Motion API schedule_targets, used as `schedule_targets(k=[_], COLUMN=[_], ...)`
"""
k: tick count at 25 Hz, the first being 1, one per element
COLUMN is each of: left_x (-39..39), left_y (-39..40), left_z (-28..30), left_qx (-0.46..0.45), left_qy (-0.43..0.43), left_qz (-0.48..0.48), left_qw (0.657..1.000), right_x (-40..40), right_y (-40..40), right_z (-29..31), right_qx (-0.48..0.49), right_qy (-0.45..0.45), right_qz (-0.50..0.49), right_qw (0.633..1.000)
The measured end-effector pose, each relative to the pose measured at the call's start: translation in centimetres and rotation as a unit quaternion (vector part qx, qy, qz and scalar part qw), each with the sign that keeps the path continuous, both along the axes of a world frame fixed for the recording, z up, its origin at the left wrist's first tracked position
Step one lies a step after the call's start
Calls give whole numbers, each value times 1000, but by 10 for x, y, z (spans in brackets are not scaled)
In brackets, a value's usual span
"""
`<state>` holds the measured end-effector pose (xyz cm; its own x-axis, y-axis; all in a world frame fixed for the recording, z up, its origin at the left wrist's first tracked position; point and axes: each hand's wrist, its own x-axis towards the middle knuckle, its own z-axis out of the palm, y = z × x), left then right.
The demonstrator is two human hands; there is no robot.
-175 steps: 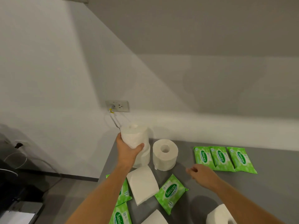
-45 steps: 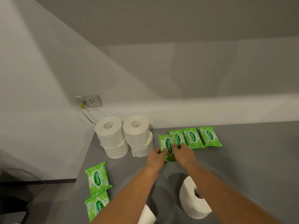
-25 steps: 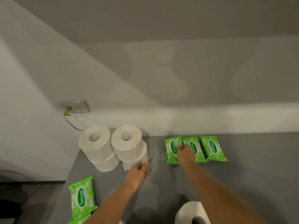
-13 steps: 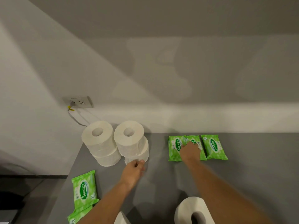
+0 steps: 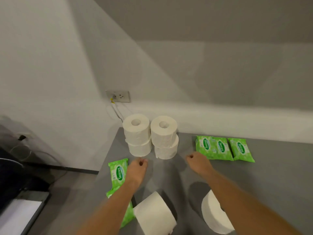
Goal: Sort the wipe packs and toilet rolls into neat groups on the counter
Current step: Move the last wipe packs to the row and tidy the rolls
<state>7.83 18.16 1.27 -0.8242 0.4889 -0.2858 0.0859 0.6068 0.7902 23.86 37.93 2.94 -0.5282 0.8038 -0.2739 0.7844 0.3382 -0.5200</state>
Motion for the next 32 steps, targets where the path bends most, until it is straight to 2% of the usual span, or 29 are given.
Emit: schedule_targets(k=[4, 10, 15, 21, 29, 32], left_x=[-21, -52, -67, -79, -77, -73], left_y=[-49, -90, -94, -89, -74, -66], left_z=[-9, -35, -54, -55, -37, -22], left_qx=[-19, -90, -114, -118, -4, 27], left_qy=[51, 67, -14, -63, -137, -157], left_qz=[42, 81, 93, 62, 27, -25], left_qw=[998, 990, 989, 989, 990, 987], right_x=[-15, -27, -23, -17, -34, -43], right_y=[-38, -67, -80, -87, -90, -89], right_z=[0, -1, -2, -5, 4, 10], right_qx=[-4, -19, 11, -3, -7, -36], right_qy=[-1, 3, -30, -36, -10, 21], right_qz=[18, 17, 16, -18, -17, 14], right_qw=[1000, 1000, 999, 999, 1000, 999])
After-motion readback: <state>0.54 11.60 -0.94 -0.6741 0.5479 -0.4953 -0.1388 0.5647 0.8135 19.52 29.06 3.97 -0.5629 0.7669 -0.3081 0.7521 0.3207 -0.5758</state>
